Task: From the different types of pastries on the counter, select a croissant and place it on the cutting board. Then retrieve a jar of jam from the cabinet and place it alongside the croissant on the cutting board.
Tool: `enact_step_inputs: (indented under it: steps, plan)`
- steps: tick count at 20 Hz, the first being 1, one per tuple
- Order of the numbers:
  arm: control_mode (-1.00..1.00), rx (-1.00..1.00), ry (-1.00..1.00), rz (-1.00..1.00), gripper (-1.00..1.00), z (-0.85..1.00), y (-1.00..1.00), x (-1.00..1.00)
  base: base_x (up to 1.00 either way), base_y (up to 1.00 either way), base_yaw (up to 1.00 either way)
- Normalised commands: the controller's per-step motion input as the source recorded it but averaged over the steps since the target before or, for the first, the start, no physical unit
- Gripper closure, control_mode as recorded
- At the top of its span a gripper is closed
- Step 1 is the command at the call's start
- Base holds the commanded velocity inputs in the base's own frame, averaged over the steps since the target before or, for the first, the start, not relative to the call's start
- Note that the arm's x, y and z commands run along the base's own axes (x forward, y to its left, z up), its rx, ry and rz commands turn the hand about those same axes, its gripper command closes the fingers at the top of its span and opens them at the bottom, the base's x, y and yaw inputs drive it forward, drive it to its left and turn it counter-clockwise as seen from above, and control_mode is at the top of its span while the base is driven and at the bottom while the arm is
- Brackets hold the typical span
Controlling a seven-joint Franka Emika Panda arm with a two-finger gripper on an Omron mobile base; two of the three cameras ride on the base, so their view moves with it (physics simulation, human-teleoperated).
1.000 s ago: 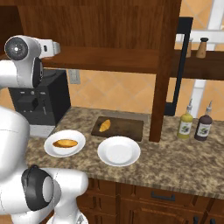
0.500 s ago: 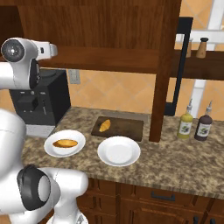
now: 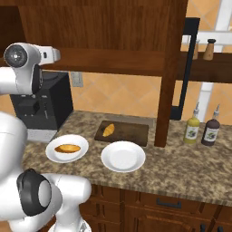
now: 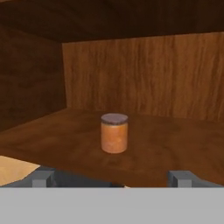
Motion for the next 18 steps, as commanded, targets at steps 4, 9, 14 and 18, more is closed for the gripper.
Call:
enact_step_inputs:
  steps: [4,9,14,18]
  plan:
    - [-1.00,0.00,0.00,0.00,-1.00,-0.04,0.00,0.28,0.00,0.00,0.00]
    - [-1.00,0.00,0.00,0.00,-1.00,0.00,0.00,0.19,0.00,0.00,0.00]
    - [-1.00,0.00,0.00,0.00,-1.00,0.00,0.09,0.31,0.00,0.00,0.00]
    - [-1.00,0.00,0.00,0.00,-1.00,0.00,0.01,0.33,0.00,0.00,0.00]
